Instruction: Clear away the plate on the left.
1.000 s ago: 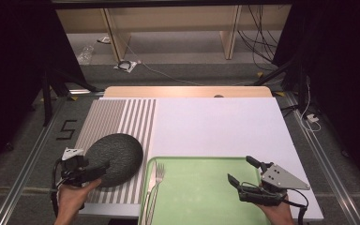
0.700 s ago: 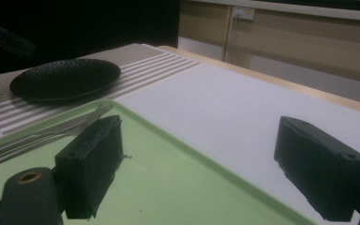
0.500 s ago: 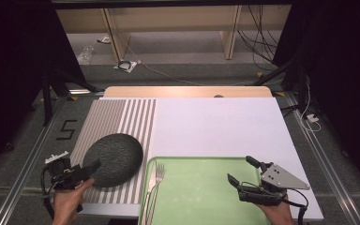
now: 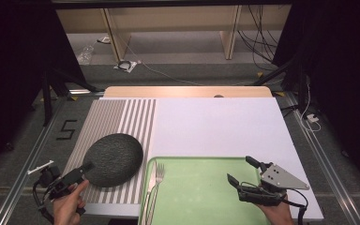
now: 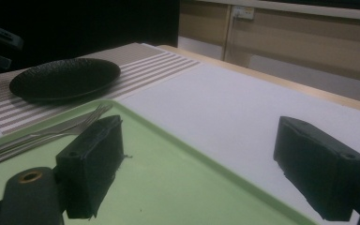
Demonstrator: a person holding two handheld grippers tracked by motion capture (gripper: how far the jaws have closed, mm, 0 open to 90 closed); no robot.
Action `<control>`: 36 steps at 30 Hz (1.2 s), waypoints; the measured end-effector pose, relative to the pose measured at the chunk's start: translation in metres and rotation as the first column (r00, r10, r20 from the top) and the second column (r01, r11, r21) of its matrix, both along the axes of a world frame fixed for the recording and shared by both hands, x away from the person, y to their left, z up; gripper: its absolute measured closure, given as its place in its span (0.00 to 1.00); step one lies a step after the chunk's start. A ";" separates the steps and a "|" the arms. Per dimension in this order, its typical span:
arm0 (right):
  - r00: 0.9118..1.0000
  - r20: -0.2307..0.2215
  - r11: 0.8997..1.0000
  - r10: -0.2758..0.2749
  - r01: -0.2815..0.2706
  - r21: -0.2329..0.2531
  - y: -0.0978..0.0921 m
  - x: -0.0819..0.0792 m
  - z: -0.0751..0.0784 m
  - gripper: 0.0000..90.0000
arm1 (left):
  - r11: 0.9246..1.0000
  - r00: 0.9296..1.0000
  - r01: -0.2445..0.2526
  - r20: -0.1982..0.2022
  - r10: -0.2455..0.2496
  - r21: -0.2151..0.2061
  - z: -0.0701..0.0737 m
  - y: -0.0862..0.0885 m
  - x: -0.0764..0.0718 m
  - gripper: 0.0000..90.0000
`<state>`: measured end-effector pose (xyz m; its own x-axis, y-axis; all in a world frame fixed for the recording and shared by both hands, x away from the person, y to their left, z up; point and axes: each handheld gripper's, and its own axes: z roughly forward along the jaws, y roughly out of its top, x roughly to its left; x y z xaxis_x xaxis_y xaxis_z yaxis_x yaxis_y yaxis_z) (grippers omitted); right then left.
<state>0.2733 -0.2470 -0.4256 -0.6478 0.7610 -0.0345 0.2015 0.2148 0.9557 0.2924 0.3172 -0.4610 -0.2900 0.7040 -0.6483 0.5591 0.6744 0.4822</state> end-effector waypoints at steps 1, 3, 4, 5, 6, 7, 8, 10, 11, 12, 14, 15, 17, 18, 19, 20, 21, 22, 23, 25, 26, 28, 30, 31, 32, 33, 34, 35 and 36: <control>1.000 0.001 1.000 0.001 -0.001 0.000 0.000 0.000 0.000 0.19 | 0.999 1.000 -0.011 -0.003 0.011 -0.035 -0.002 0.001 -0.001 0.18; 1.000 0.000 1.000 0.001 -0.001 -0.002 0.000 0.000 0.000 0.19 | 0.995 1.000 -0.020 -0.010 0.020 -0.095 -0.005 0.001 -0.004 0.18; 1.000 0.001 1.000 0.001 -0.001 -0.002 0.000 0.000 0.000 0.19 | 0.990 1.000 -0.015 -0.005 0.015 -0.140 -0.008 0.002 -0.006 0.19; 1.000 0.001 1.000 0.001 -0.001 -0.002 0.000 0.000 0.000 0.19 | 0.986 1.000 -0.021 -0.008 0.020 -0.163 -0.010 0.002 -0.006 0.19; 1.000 0.000 1.000 0.001 -0.001 -0.001 0.000 0.000 0.000 0.19 | 0.982 0.999 -0.032 -0.020 0.028 -0.185 -0.012 0.001 -0.006 0.19; 1.000 0.001 1.000 0.000 0.000 0.000 0.000 0.000 0.000 0.19 | 0.978 0.999 -0.037 -0.028 0.032 -0.207 -0.014 0.002 -0.007 0.19; 1.000 0.001 1.000 0.001 -0.001 -0.002 0.000 0.000 0.000 0.19 | 0.973 0.999 -0.047 -0.034 0.040 -0.228 -0.016 0.002 -0.008 0.19; 1.000 0.005 1.000 0.003 -0.003 0.000 0.001 0.000 0.000 0.19 | 0.967 0.998 -0.057 -0.041 0.049 -0.248 -0.018 0.002 -0.010 0.20; 1.000 0.002 1.000 0.001 -0.001 -0.001 0.000 0.000 0.000 0.19 | 0.962 0.998 -0.063 -0.045 0.053 -0.264 -0.019 0.001 -0.011 0.20; 1.000 0.001 1.000 0.001 -0.001 0.000 0.000 0.000 0.000 0.19 | 0.960 0.997 -0.066 -0.049 0.055 -0.271 -0.020 0.001 -0.011 0.20; 1.000 0.003 1.000 0.001 -0.001 -0.001 0.000 0.000 0.000 0.19 | 0.953 0.997 -0.072 -0.058 0.057 -0.295 -0.022 0.000 -0.012 0.21; 1.000 0.003 1.000 0.002 -0.002 -0.001 0.000 0.000 0.000 0.19 | 0.950 0.997 -0.072 -0.058 0.057 -0.303 -0.023 -0.001 -0.012 0.22; 1.000 0.002 1.000 0.002 -0.002 -0.002 0.000 0.000 0.000 0.19 | 0.941 0.996 -0.080 -0.064 0.062 -0.329 -0.025 -0.002 -0.013 0.22; 1.000 0.002 1.000 0.002 -0.002 -0.002 0.000 0.000 0.000 0.19 | 0.938 0.996 -0.084 -0.069 0.064 -0.336 -0.026 -0.003 -0.014 0.23; 1.000 0.002 1.000 0.002 -0.002 -0.003 0.000 0.000 0.000 0.19 | 0.933 0.995 -0.087 -0.071 0.066 -0.349 -0.027 -0.004 -0.014 0.24; 1.000 0.002 1.000 0.002 -0.002 -0.002 0.000 0.000 0.000 0.19 | 0.929 0.995 -0.091 -0.073 0.070 -0.358 -0.028 -0.005 -0.015 0.24; 1.000 0.002 1.000 0.002 -0.002 -0.002 0.000 0.000 0.000 0.19 | 0.924 0.995 -0.097 -0.071 0.076 -0.369 -0.029 -0.006 -0.016 0.24; 1.000 0.002 1.000 0.002 -0.002 -0.002 0.000 0.000 0.000 0.19 | 0.918 0.994 -0.105 -0.074 0.083 -0.382 -0.030 -0.008 -0.017 0.25; 1.000 0.002 1.000 0.001 -0.001 -0.003 0.000 0.000 0.000 0.19 | 0.912 0.993 -0.115 -0.079 0.091 -0.394 -0.031 -0.009 -0.017 0.26; 1.000 0.004 1.000 0.001 -0.001 -0.002 0.001 0.000 0.000 0.19 | 0.899 0.991 -0.128 -0.086 0.101 -0.418 -0.033 -0.010 -0.019 0.28; 1.000 0.003 1.000 0.001 -0.001 -0.002 0.001 0.000 0.000 0.19 | 0.896 0.991 -0.132 -0.087 0.105 -0.423 -0.033 -0.011 -0.019 0.29; 1.000 0.002 1.000 0.001 -0.001 -0.002 0.001 0.000 0.000 0.19 | 0.890 0.991 -0.132 -0.087 0.104 -0.437 -0.035 -0.013 -0.019 0.30; 1.000 0.004 1.000 0.001 -0.001 -0.003 0.001 0.000 0.000 0.19 | 0.887 0.990 -0.134 -0.088 0.106 -0.442 -0.036 -0.015 -0.019 0.33; 1.000 0.005 1.000 0.002 -0.002 -0.002 0.001 0.000 0.000 0.19 | 0.886 0.991 -0.129 -0.091 0.098 -0.445 -0.037 -0.015 -0.019 0.34; 1.000 0.004 1.000 0.002 -0.002 -0.002 0.001 0.000 0.000 0.19 | 0.881 0.990 -0.133 -0.094 0.101 -0.454 -0.037 -0.016 -0.018 0.34; 1.000 0.005 1.000 0.002 -0.002 -0.002 0.001 0.000 0.000 0.19 | 0.880 0.990 -0.134 -0.095 0.102 -0.456 -0.038 -0.017 -0.018 0.36; 1.000 0.002 1.000 0.002 -0.002 -0.002 0.001 0.000 0.000 0.19 | 0.879 0.990 -0.136 -0.093 0.105 -0.457 -0.039 -0.017 -0.018 0.37; 1.000 0.002 1.000 0.002 -0.002 -0.002 0.001 0.000 0.000 0.19 | 0.880 0.990 -0.135 -0.096 0.102 -0.456 -0.039 -0.018 -0.018 0.38; 1.000 0.002 1.000 0.002 -0.002 -0.002 0.001 0.000 0.000 0.19 | 0.880 0.990 -0.134 -0.096 0.101 -0.456 -0.040 -0.018 -0.018 0.39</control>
